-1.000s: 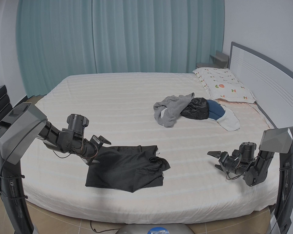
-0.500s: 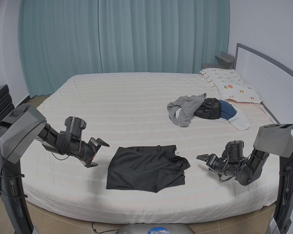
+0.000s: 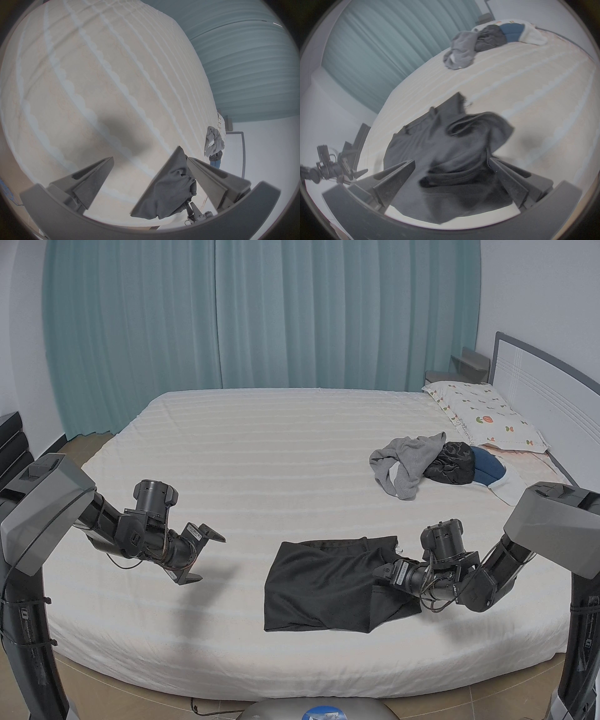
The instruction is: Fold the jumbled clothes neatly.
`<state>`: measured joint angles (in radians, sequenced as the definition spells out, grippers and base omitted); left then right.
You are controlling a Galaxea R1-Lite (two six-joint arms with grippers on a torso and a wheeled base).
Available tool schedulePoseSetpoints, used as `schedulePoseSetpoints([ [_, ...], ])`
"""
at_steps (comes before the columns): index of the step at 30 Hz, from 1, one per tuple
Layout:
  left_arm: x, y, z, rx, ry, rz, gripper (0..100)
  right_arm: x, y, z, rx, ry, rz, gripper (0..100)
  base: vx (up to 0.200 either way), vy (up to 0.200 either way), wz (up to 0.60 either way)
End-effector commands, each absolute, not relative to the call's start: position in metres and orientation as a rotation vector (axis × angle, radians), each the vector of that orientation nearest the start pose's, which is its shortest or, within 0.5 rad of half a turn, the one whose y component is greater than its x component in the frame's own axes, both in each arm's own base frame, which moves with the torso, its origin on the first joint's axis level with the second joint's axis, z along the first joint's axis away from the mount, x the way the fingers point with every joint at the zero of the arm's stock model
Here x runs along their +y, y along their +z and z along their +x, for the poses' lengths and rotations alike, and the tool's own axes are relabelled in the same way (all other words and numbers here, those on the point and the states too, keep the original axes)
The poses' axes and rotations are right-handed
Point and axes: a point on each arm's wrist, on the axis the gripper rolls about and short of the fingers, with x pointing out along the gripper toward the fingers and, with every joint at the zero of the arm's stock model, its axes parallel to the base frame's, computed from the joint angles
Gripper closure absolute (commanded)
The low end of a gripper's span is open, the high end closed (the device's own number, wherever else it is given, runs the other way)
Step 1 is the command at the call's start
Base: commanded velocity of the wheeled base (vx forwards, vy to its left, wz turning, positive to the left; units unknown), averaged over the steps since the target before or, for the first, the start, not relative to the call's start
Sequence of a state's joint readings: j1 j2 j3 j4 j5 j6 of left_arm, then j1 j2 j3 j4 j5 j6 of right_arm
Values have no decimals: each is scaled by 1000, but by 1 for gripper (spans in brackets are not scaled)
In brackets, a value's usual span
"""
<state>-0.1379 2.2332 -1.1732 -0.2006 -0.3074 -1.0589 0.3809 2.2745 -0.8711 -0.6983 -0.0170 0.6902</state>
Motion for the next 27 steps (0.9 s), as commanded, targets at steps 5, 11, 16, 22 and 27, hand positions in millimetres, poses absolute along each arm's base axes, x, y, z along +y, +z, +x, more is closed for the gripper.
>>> schedulePoseSetpoints([
  [5,-63,43,397,1007,81,-1041,0,179,14,337,756,136,386,0,0,0,0],
  [11,-64,42,397,1009,85,-1038,0,163,8,336,752,25,253,0,0,0,0],
  [16,-64,42,397,1008,84,-1036,0,139,2,322,832,-30,194,0,0,0,0],
  [22,-64,42,397,1008,86,-1035,0,94,1,312,878,-111,201,0,0,0,0],
  [27,-64,42,397,1008,86,-1035,0,62,11,304,896,-100,220,0,0,0,0],
])
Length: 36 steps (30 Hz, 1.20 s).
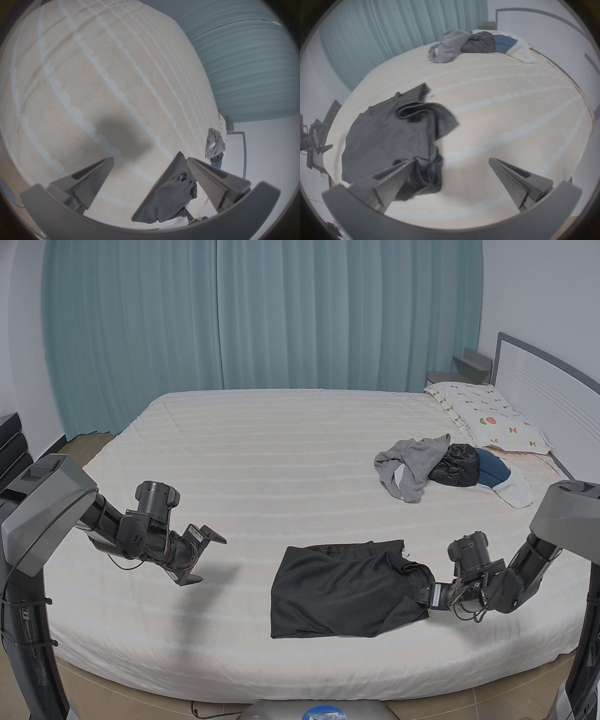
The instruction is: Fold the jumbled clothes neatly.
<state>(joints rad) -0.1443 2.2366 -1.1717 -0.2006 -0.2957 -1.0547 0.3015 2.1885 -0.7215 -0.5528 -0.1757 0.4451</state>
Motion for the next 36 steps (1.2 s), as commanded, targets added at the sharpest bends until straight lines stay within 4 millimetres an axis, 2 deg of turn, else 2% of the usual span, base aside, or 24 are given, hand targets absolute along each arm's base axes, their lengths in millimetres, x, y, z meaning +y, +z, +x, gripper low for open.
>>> schedulePoseSetpoints([
  [1,-64,42,397,1008,86,-1035,0,62,11,304,896,-100,220,0,0,0,0],
  [6,-64,41,396,1009,87,-1035,0,35,15,299,901,-116,180,0,0,0,0],
  [10,-64,41,396,1008,88,-1035,0,30,27,306,835,-93,227,0,0,0,0],
  [13,-64,41,396,1009,87,-1035,0,35,33,313,776,-25,284,0,0,0,0],
  [15,-64,41,396,1009,87,-1035,0,52,32,321,735,59,399,0,0,0,0],
  [16,-64,41,396,1009,87,-1035,0,54,31,322,734,66,412,0,0,0,0],
  [17,-64,41,396,1009,87,-1035,0,62,29,330,709,92,484,0,0,0,0],
  [19,-64,41,396,1009,87,-1035,0,72,27,343,690,111,548,0,0,0,0],
  [20,-64,41,396,1009,87,-1035,0,72,27,343,690,111,548,0,0,0,0],
  [21,-64,41,396,1008,88,-1035,0,81,27,354,677,122,592,0,0,0,0],
  [24,-64,41,397,1008,86,-1035,0,87,27,361,670,124,635,0,0,0,0],
  [26,-64,41,396,1008,88,-1035,0,100,23,370,688,153,700,0,0,0,0],
  [30,-64,41,397,1007,87,-1035,0,102,23,372,685,168,708,0,0,0,0],
  [32,-64,41,396,1008,88,-1035,0,101,30,372,674,179,722,0,0,0,0],
  [36,-64,41,397,1009,89,-1034,0,104,32,371,696,194,806,0,0,0,0],
])
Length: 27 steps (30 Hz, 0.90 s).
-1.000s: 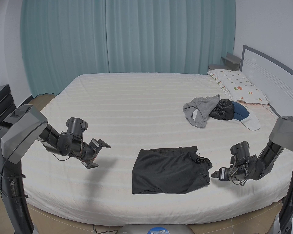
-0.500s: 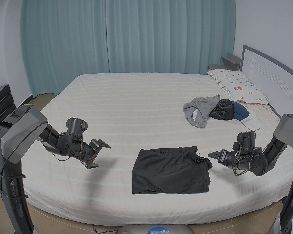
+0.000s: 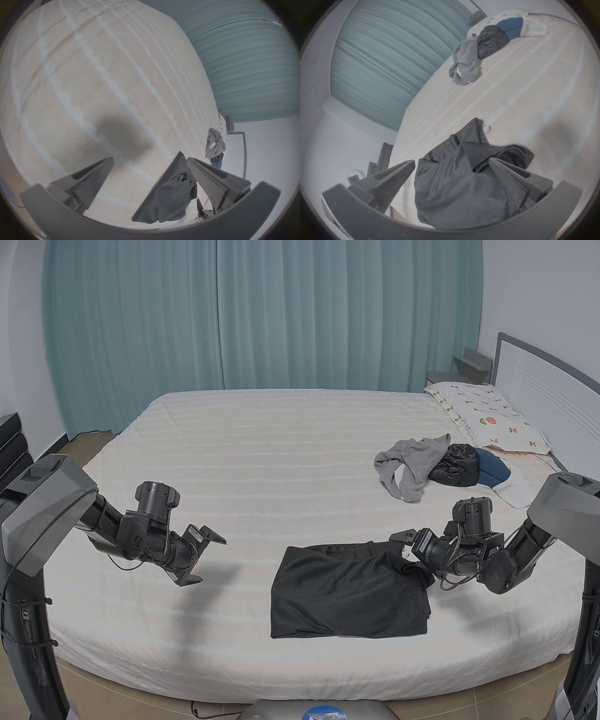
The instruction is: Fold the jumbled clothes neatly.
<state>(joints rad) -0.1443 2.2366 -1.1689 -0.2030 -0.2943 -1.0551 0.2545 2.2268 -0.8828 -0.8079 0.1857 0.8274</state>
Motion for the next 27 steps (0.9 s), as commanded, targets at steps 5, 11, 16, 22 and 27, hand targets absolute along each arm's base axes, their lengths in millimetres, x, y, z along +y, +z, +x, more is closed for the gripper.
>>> schedulePoseSetpoints([
  [5,-65,41,397,1009,86,-1032,0,105,20,372,723,189,808,0,0,0,0],
  [11,-65,40,396,1009,82,-1017,0,106,10,382,730,180,809,0,0,0,0],
  [16,-65,41,396,1008,81,-1016,0,107,8,384,730,182,801,100,0,0,0],
  [22,-65,41,396,1008,81,-1016,0,102,6,390,711,179,773,100,0,0,0],
  [27,-65,41,396,1008,81,-1016,0,90,5,396,675,133,743,100,0,0,0],
])
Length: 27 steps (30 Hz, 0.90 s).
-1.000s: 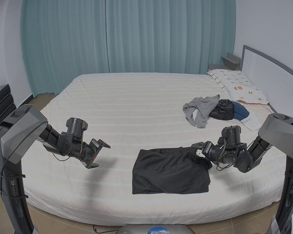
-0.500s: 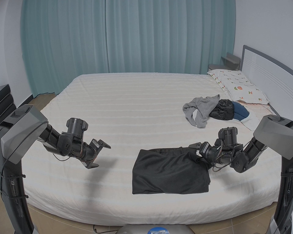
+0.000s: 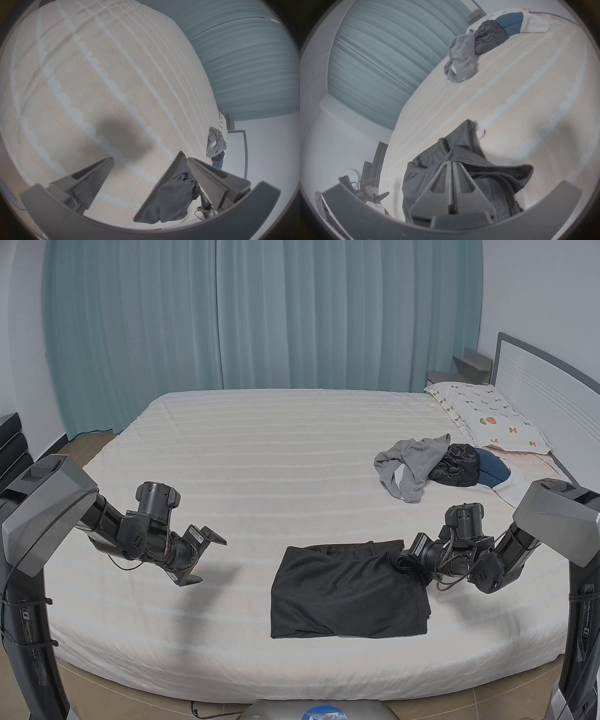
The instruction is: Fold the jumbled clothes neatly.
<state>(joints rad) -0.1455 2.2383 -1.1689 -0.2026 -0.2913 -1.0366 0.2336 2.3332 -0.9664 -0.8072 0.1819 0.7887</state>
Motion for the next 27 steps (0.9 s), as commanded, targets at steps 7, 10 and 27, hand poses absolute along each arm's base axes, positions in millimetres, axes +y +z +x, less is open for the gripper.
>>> schedulePoseSetpoints([
  [7,-65,41,397,1006,80,-1016,0,68,12,412,602,80,766,100,0,0,0],
  [10,-65,40,397,1009,82,-1016,0,59,6,420,592,59,777,100,0,0,0],
  [27,-65,40,397,1007,82,-1015,0,47,-18,440,594,42,841,0,0,0,0],
])
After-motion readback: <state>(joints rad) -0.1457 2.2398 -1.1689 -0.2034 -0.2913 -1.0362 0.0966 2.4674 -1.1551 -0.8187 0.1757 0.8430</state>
